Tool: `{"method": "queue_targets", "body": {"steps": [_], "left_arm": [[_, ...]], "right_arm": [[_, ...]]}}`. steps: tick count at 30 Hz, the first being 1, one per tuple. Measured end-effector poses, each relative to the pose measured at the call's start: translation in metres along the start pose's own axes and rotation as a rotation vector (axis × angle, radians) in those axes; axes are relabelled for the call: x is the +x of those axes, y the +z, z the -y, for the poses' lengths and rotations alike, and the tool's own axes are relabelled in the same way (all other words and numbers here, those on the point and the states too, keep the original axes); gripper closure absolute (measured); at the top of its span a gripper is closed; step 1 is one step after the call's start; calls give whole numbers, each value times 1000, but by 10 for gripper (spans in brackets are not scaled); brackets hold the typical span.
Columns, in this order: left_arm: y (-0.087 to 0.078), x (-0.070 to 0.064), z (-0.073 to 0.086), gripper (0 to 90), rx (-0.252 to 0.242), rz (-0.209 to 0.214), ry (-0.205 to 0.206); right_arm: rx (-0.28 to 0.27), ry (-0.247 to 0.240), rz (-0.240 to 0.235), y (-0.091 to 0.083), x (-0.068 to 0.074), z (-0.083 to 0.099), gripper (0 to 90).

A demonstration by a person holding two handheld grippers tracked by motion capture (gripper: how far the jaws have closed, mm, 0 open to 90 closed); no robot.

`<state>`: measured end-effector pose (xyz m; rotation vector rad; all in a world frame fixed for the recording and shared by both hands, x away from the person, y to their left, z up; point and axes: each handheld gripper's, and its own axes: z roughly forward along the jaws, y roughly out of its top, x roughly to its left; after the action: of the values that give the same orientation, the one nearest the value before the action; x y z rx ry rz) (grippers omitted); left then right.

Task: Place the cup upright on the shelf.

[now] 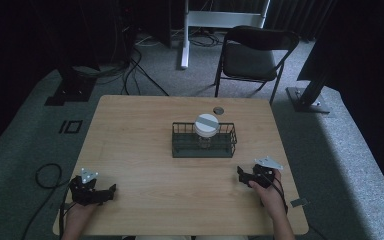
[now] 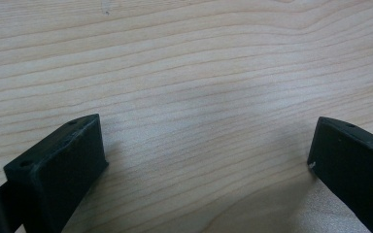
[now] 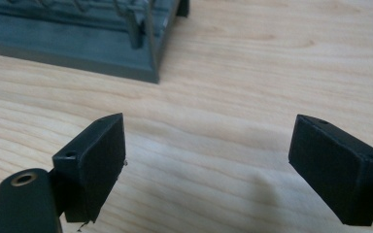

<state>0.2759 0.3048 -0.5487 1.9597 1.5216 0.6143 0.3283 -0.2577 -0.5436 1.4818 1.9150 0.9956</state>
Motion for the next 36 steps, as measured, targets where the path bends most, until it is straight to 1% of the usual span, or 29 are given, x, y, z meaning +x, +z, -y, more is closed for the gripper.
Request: {"method": "queue_targets", "body": {"steps": [2,4,8,11,13,18,22,24,27,36], "left_arm": [[0,0,0,2,2,0,2],[0,0,0,2,2,0,2],[0,0,0,2,2,0,2],[0,0,0,2,1,0,2],[0,0,0,2,2,0,2],[0,0,0,2,1,0,1],[0,0,0,2,2,0,2],[0,0,0,2,1,0,2],[0,0,0,2,2,0,2],[0,0,0,2,2,-1,1]], "right_arm": [[7,9,1,0,-2,2,130],[16,3,17,0,-4,4,130],[34,5,13,0,-6,6,130],[51,-5,25,0,-9,7,131],[61,-5,25,-1,-10,7,130],[111,-4,5,-2,-18,10,130],[116,-28,-8,-3,-20,11,126],[120,-58,-26,-3,-20,11,124],[121,-81,-53,-4,-19,12,121],[121,-84,-55,-3,-19,12,116]]}}
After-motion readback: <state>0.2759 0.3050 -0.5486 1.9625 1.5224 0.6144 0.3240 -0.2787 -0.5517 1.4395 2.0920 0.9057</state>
